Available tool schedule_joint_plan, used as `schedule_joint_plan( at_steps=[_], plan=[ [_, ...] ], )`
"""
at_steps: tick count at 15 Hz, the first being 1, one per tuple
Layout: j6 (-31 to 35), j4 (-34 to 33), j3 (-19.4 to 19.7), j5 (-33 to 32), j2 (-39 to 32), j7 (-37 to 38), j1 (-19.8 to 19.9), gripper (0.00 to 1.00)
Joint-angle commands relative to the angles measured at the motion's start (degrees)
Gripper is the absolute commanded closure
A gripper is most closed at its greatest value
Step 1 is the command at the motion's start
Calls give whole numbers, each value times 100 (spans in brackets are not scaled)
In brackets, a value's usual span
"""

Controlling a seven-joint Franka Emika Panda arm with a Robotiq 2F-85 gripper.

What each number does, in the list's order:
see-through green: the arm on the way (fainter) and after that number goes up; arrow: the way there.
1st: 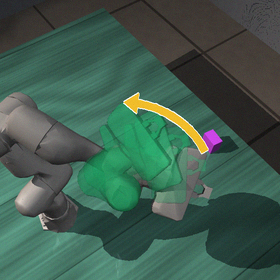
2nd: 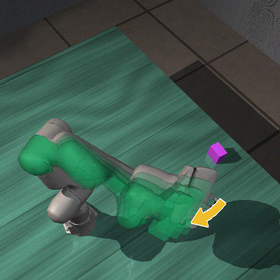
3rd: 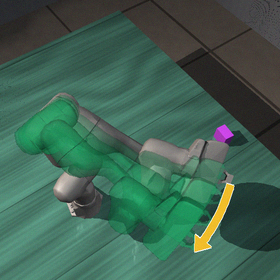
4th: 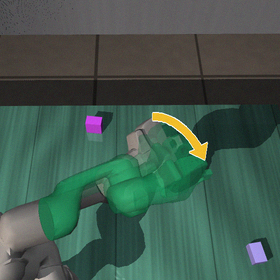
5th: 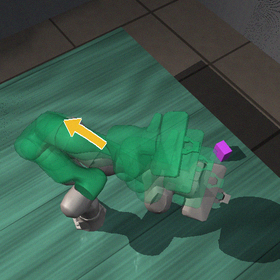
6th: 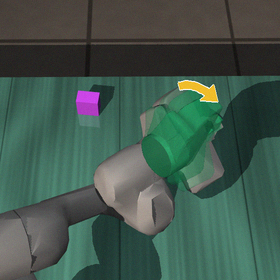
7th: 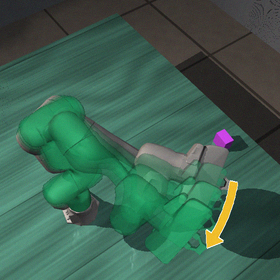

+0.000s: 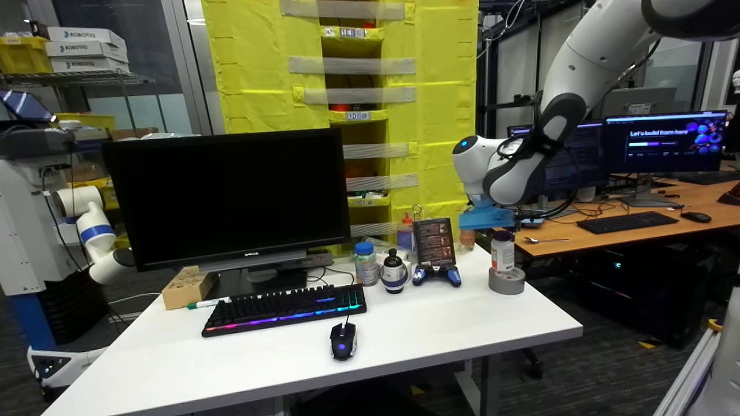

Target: Move the mouse to the left then put the container in the masking tape.

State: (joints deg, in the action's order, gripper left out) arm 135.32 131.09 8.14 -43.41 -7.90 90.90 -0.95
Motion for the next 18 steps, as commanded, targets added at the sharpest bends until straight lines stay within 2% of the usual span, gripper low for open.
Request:
schedule_joint_plan(
  at_steps=[1,11,18],
  plan=[
    [-118,5,-154,-69,98,51,19,60],
    [-294,-61,-102,-108,-21,164,166,60],
    [-225,-300,-132,-63,-472,109,127,60]
  ],
)
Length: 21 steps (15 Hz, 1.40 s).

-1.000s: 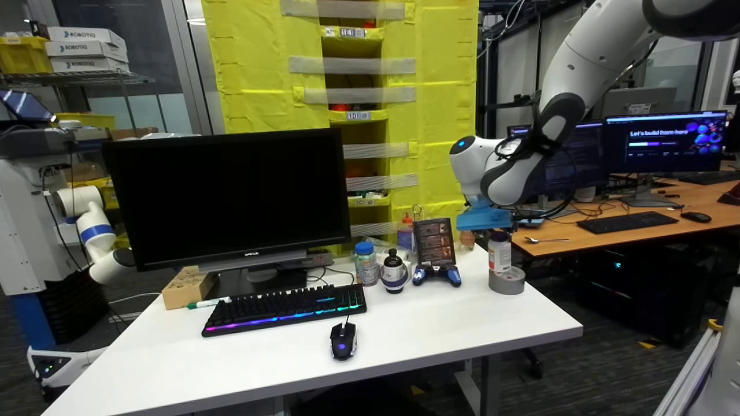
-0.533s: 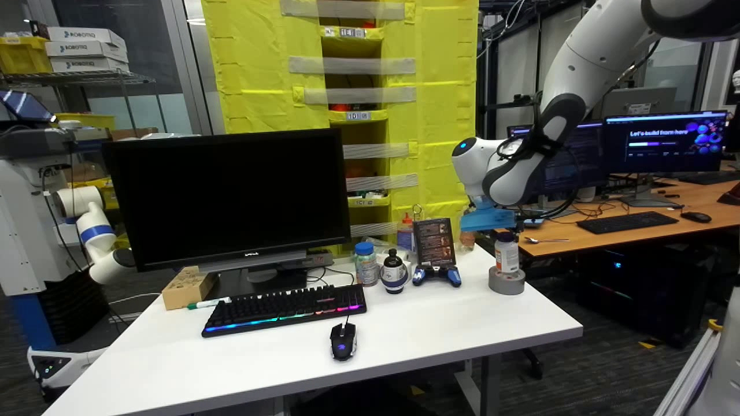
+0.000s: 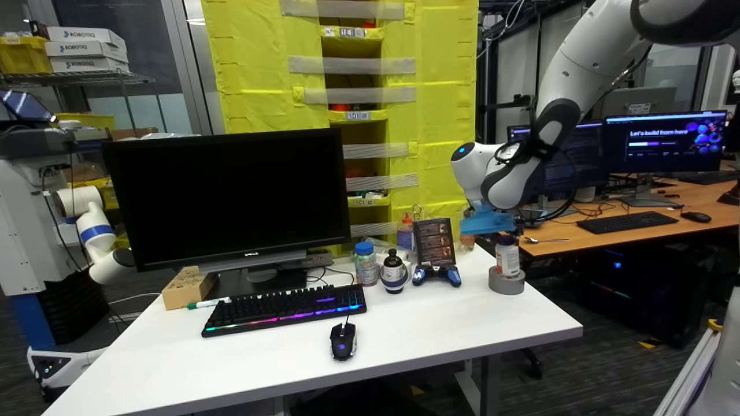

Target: Move the mouse to the left then put the container in the masking tape.

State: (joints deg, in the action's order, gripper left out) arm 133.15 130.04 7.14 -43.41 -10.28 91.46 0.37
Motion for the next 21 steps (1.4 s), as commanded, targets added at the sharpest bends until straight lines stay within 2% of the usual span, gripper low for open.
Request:
schedule_joint_plan(
  at_steps=[1,10,11,14,21],
  plan=[
    [1,-227,-34,-56,-306,59,-20,60],
    [130,-521,6,-113,-734,98,-185,60],
    [137,-550,10,-116,-745,105,-202,10],
    [202,-616,18,-135,-741,78,-221,0],
    [288,-459,59,-377,-316,223,-268,0]
  ],
)
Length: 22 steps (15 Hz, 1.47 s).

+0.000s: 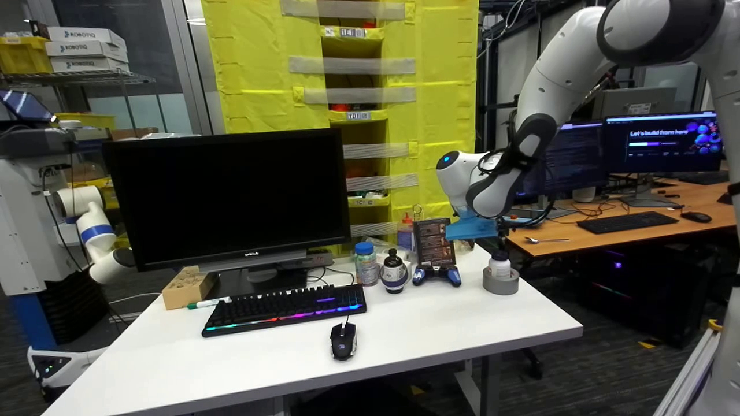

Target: Move the mouse to the left then put the container in the masking tape.

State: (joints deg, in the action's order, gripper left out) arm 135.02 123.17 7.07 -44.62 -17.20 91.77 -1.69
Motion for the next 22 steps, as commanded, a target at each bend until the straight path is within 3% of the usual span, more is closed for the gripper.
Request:
schedule_joint_plan(
  at_steps=[1,7,12,22],
  plan=[
    [164,280,45,-312,485,198,-50,0],
    [606,443,-138,-385,903,-119,9,0],
    [1050,513,-392,15,828,-1194,10,0],
    [827,390,-573,921,498,-3152,-164,0]
  ],
)
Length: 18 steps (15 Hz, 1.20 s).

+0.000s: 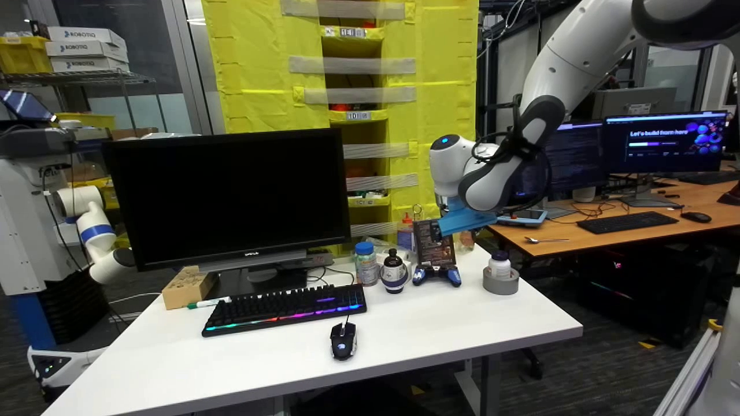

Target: Move the mouse to the left then put the container in the masking tape.

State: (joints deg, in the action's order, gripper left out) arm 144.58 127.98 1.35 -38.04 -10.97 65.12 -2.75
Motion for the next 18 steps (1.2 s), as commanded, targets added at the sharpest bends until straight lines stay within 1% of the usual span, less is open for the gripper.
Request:
schedule_joint_plan(
  at_steps=[1,5,8,11,12,13,18],
  plan=[
    [-155,-115,6,333,-175,-613,-75,0],
    [-255,-197,55,656,-382,-1003,-136,0],
    [-285,-228,109,800,-471,-1141,-184,0],
    [-228,-287,212,812,-533,-1083,-233,0],
    [-140,-164,232,747,-483,-1027,-267,0],
    [-140,-188,251,746,-496,-1026,-273,0],
    [-140,-233,276,746,-532,-1026,-281,0]
  ],
)
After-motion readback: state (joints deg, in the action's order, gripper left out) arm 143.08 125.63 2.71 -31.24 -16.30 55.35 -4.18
